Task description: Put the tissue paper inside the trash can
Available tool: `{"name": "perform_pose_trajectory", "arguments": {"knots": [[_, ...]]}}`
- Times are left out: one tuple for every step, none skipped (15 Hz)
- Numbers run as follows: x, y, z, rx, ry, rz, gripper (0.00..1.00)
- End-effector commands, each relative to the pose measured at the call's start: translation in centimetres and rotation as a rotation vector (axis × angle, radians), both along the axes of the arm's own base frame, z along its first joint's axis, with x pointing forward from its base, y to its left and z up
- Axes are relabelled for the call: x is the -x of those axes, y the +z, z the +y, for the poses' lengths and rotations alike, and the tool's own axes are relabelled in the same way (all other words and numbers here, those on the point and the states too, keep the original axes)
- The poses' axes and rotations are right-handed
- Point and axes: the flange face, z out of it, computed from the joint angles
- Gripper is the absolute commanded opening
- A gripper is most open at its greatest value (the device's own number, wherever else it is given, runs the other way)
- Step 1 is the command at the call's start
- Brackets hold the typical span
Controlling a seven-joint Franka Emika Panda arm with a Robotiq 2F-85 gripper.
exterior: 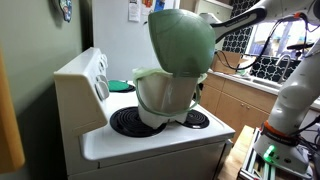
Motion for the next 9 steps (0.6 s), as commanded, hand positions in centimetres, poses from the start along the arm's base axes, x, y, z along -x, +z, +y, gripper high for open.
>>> {"name": "perform_pose_trajectory", "arguments": {"knots": [[-0.8, -0.7, -0.4, -0.009, -0.013, -0.001, 1.0], [-1.3, -1.1, -0.5, -0.013, -0.02, 0.001, 1.0], [-1.5, -1.0, -0.4, -0.015, -0.023, -0.001, 1.0], [-1.5, -0.8, -0.3, -0.016, -0.025, -0.006, 1.0], [-1.5, -0.6, -0.3, -0.017, -0.027, -0.01, 1.0], [-2.1, -1.0, -0.4, -0.024, -0.031, 0.004, 1.0], [-2.9, -1.3, -0.3, -0.034, -0.02, -0.001, 1.0], [-4.4, -1.7, -0.1, -0.087, -0.006, -0.025, 1.0], [-5.9, -2.0, 0.1, -0.16, -0.002, -0.065, 1.0]]}}
